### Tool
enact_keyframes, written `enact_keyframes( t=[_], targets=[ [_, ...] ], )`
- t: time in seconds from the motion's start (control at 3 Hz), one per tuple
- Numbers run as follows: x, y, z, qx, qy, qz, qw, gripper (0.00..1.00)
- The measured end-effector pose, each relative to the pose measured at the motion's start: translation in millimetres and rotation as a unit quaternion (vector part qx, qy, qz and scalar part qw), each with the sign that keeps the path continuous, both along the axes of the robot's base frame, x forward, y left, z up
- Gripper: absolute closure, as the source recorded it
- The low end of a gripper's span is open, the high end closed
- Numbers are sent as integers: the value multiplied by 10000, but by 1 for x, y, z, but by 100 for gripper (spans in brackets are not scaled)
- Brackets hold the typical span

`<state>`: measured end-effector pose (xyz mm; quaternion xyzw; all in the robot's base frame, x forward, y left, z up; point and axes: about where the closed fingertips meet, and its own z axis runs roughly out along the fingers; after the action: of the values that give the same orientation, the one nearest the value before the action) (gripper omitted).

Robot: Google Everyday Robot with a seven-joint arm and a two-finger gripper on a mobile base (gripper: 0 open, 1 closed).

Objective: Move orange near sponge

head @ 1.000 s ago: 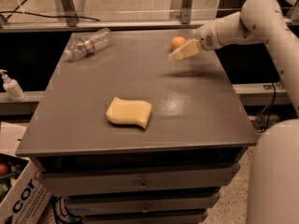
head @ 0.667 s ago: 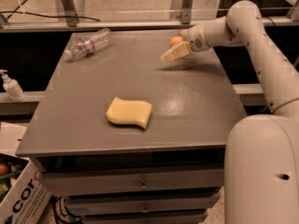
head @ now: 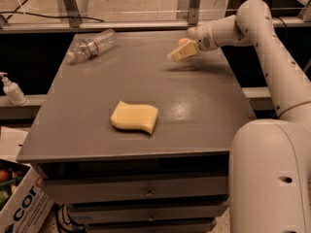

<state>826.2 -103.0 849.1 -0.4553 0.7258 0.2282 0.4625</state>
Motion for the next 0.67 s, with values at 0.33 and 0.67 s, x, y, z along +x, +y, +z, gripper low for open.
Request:
enact_keyframes(
  t=[0.33,0.67],
  targets=[
    [6,-3,-5,-70,-50,-46,10000,0],
    [11,-15,-8,-14,15,-213,9998,0]
  ],
)
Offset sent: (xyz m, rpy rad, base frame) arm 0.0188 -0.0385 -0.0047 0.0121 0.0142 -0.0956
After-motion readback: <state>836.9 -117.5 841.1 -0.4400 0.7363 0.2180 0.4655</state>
